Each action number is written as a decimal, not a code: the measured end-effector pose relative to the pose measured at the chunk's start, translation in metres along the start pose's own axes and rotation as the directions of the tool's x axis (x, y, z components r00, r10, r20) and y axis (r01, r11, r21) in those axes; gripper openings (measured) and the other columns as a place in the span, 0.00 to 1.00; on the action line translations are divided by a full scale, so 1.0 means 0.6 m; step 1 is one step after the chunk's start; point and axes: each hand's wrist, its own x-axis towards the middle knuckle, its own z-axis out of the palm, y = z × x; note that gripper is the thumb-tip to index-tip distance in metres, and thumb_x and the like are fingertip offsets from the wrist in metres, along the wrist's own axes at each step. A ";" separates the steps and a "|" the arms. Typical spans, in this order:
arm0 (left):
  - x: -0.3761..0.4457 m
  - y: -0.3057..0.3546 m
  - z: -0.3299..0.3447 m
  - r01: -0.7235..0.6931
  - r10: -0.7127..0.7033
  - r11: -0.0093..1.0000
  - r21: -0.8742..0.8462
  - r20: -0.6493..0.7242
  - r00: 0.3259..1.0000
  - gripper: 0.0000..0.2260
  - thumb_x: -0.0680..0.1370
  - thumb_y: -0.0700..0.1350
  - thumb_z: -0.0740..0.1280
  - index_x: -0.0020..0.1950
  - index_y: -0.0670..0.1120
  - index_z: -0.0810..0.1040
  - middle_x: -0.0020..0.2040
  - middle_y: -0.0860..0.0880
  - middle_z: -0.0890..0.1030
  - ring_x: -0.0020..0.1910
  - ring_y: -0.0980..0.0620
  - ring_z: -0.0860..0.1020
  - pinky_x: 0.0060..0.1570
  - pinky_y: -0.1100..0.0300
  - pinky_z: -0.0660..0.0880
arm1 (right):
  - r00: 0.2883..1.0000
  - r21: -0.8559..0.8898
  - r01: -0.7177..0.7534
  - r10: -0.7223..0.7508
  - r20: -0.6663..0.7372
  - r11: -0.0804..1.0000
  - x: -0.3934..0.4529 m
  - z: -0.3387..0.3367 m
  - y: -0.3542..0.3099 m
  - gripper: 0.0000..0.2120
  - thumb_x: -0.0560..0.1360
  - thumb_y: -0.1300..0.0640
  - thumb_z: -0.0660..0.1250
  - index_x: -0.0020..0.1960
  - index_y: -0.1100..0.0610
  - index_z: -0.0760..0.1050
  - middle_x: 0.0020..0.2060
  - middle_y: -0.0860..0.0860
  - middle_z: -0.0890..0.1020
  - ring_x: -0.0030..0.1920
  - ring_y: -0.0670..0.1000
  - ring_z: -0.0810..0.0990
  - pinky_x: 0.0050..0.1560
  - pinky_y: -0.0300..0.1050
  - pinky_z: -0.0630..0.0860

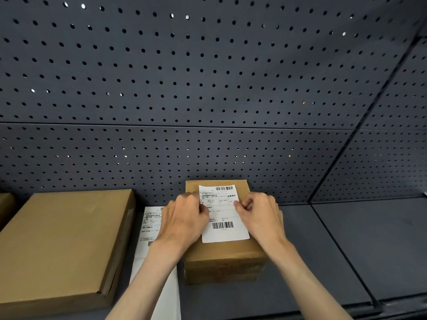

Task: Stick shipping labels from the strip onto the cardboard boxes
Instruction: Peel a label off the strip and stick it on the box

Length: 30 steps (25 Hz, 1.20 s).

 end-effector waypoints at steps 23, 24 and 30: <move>0.025 -0.047 0.007 -0.336 0.319 0.939 0.079 0.172 0.932 0.29 0.83 0.60 0.48 0.81 0.47 0.50 0.82 0.51 0.49 0.79 0.58 0.44 0.75 0.62 0.38 | 0.867 -0.197 0.491 -0.453 0.208 0.849 0.012 0.008 0.030 0.29 0.85 0.43 0.53 0.82 0.56 0.58 0.81 0.50 0.60 0.81 0.45 0.54 0.80 0.41 0.43; 0.016 -0.046 0.000 -0.319 0.308 0.947 0.051 0.153 0.939 0.30 0.83 0.61 0.49 0.81 0.47 0.50 0.82 0.52 0.49 0.79 0.59 0.44 0.75 0.63 0.38 | 0.860 -0.171 0.505 -0.476 0.185 0.846 0.003 0.000 0.035 0.28 0.85 0.45 0.55 0.81 0.57 0.60 0.81 0.50 0.61 0.81 0.45 0.55 0.80 0.40 0.44; -0.095 -0.041 0.000 -0.335 0.340 0.940 -0.058 0.145 0.929 0.37 0.77 0.71 0.50 0.81 0.52 0.51 0.80 0.59 0.48 0.78 0.65 0.42 0.79 0.60 0.45 | 0.778 -0.029 0.623 -0.615 0.130 0.782 -0.103 -0.002 0.071 0.22 0.84 0.46 0.56 0.72 0.54 0.76 0.72 0.46 0.75 0.76 0.42 0.66 0.76 0.46 0.66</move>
